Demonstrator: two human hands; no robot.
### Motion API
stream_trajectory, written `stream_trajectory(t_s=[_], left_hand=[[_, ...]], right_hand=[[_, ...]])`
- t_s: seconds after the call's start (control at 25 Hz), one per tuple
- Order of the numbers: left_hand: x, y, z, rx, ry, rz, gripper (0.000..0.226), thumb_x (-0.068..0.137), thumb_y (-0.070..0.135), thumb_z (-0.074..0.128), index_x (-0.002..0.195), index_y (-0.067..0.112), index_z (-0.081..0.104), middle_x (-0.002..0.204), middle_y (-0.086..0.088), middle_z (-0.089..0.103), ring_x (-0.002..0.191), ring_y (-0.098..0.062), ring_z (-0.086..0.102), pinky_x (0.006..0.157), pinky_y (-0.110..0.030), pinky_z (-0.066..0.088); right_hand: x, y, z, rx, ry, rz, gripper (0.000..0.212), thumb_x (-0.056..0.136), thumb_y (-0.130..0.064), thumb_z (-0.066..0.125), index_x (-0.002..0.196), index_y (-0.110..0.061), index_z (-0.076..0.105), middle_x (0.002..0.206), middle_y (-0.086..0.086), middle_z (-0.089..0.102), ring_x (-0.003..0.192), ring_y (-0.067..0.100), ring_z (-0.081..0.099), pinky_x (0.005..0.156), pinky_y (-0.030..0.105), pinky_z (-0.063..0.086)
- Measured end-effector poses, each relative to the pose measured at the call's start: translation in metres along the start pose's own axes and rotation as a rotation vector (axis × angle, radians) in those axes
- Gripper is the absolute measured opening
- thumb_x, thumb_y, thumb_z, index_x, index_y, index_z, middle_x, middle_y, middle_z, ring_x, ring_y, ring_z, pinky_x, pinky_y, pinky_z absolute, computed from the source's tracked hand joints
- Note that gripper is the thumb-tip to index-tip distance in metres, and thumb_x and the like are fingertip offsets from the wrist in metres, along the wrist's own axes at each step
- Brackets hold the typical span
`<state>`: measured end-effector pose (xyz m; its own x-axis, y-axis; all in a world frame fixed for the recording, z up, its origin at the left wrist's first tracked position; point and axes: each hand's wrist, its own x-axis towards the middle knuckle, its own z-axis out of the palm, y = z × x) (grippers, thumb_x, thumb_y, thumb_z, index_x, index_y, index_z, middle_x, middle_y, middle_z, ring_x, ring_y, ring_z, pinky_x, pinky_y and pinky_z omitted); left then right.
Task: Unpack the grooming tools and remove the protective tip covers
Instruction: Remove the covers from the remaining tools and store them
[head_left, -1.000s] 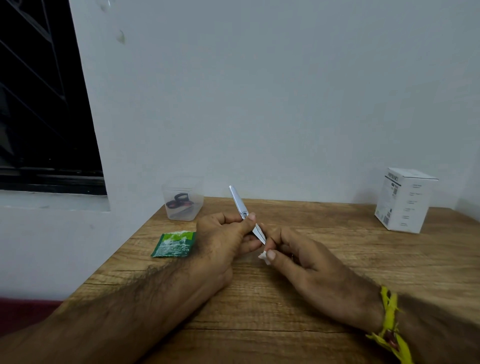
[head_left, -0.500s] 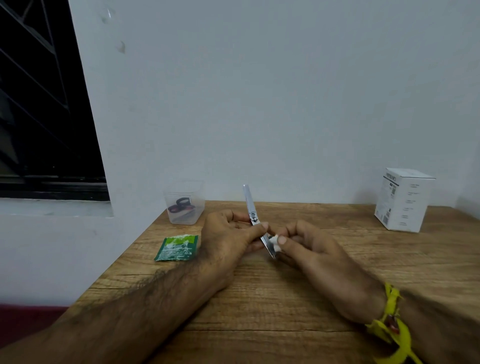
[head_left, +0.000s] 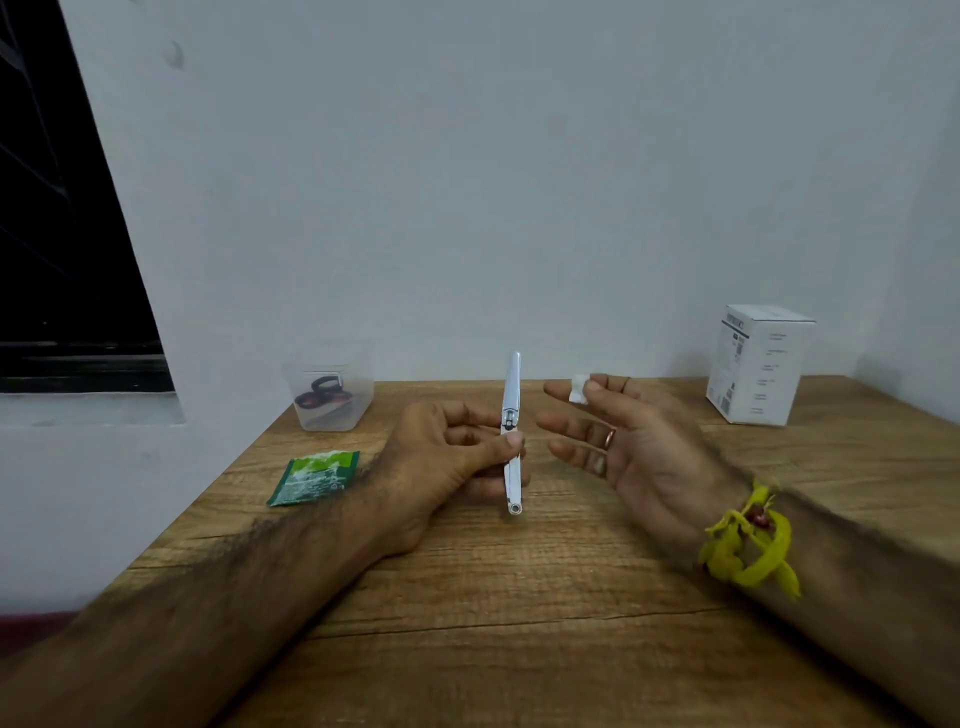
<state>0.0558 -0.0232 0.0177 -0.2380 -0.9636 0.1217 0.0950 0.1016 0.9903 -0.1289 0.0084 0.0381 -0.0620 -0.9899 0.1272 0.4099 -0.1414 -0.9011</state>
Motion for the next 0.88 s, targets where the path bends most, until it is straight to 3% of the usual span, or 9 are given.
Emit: stream_trajectory(t_s=[0.08,0.2,0.32,0.52,0.68,0.88], left_hand=[[-0.002,0.0,0.001,0.094,-0.1,0.003,0.03,0.082,0.01,0.081,0.109,0.006,0.069,0.086,-0.017,0.075,0.067,-0.03,0.074,0.05,-0.029,0.059],[-0.004,-0.001,0.003,0.24,-0.183,0.032,0.031,0.083,0.015,0.082,0.111,0.01,0.069,0.084,-0.008,0.072,0.058,-0.023,0.07,0.046,-0.025,0.054],[-0.005,-0.001,0.003,0.245,-0.194,0.03,0.036,0.082,0.017,0.082,0.115,0.009,0.067,0.09,-0.012,0.074,0.058,-0.022,0.069,0.044,-0.024,0.053],[-0.005,0.006,-0.002,0.041,-0.331,-0.14,0.048,0.078,0.012,0.078,0.123,0.002,0.064,0.102,-0.025,0.076,0.076,-0.024,0.077,0.048,-0.018,0.054],[-0.004,0.005,0.0,0.025,-0.319,-0.14,0.037,0.081,0.016,0.078,0.114,0.0,0.071,0.103,-0.021,0.076,0.079,-0.021,0.076,0.058,-0.022,0.06],[-0.002,0.001,-0.003,-0.078,-0.231,-0.101,0.036,0.079,0.016,0.077,0.109,-0.002,0.069,0.102,-0.022,0.076,0.086,-0.032,0.077,0.068,-0.034,0.064]], right_hand=[[0.002,-0.007,-0.001,0.113,-0.041,0.027,0.021,0.101,-0.009,0.051,0.122,-0.004,0.052,0.117,0.018,0.071,0.094,0.031,0.075,0.069,0.036,0.063],[0.002,-0.011,0.001,0.217,-0.111,0.089,0.014,0.101,-0.006,0.05,0.115,-0.008,0.049,0.12,0.027,0.067,0.102,0.037,0.071,0.084,0.042,0.06],[0.001,-0.012,0.003,0.227,-0.141,0.101,0.013,0.101,-0.005,0.049,0.114,-0.008,0.047,0.115,0.03,0.068,0.105,0.037,0.07,0.091,0.044,0.057],[0.0,-0.019,0.002,0.227,-0.154,0.077,0.004,0.1,-0.004,0.047,0.101,-0.006,0.051,0.111,0.03,0.07,0.103,0.035,0.072,0.085,0.04,0.06],[0.0,-0.02,0.005,0.231,-0.195,0.055,0.008,0.1,-0.005,0.046,0.095,-0.005,0.052,0.108,0.027,0.071,0.103,0.033,0.072,0.082,0.037,0.061],[0.001,-0.023,0.004,0.191,-0.223,0.011,0.008,0.097,-0.009,0.048,0.093,-0.006,0.055,0.103,0.024,0.073,0.099,0.032,0.073,0.08,0.036,0.061]])
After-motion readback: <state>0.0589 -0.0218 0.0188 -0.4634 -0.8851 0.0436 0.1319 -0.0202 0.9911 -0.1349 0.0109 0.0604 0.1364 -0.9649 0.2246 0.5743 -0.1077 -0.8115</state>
